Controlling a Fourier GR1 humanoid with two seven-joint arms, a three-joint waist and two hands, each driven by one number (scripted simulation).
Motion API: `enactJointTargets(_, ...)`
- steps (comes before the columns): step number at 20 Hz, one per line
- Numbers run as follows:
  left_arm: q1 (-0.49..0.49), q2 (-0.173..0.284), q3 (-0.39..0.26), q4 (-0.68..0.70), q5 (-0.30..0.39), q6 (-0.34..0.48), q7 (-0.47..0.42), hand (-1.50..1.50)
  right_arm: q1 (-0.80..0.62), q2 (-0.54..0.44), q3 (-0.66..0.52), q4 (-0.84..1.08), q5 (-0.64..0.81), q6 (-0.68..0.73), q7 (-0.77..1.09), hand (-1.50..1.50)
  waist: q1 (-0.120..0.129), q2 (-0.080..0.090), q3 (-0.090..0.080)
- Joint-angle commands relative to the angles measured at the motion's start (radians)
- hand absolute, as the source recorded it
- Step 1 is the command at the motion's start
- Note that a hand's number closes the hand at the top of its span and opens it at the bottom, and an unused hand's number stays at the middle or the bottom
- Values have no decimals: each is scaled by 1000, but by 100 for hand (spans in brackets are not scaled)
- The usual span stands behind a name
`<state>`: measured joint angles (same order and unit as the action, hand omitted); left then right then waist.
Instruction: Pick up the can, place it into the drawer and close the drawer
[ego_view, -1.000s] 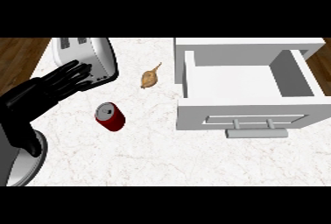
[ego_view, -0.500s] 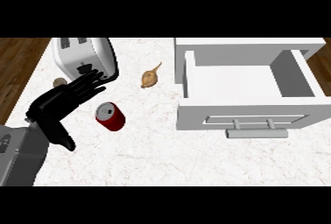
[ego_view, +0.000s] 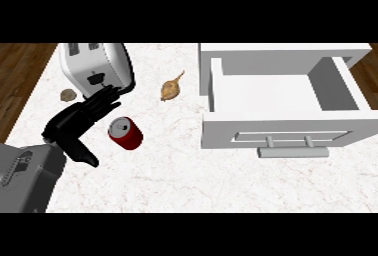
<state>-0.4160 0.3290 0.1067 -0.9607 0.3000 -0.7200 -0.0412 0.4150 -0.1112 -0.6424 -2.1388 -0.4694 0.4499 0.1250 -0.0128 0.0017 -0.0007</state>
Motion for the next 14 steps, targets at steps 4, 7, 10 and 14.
enactJointTargets(4,-84,3,0,278,-190,28,-241,-150,-7,30,-10,-15,28,28,1,-150,-6,2,0)
enactJointTargets(7,-119,22,9,408,-223,-6,-337,-150,-23,7,-39,1,-22,32,23,-150,-9,4,-1)
enactJointTargets(10,-92,-9,-25,416,-265,9,-367,-150,-54,26,-14,-25,33,3,50,-150,-1,2,0)
enactJointTargets(14,-157,30,-13,604,-310,-23,-492,-150,-19,38,-34,-48,-20,40,42,-150,-17,8,-2)
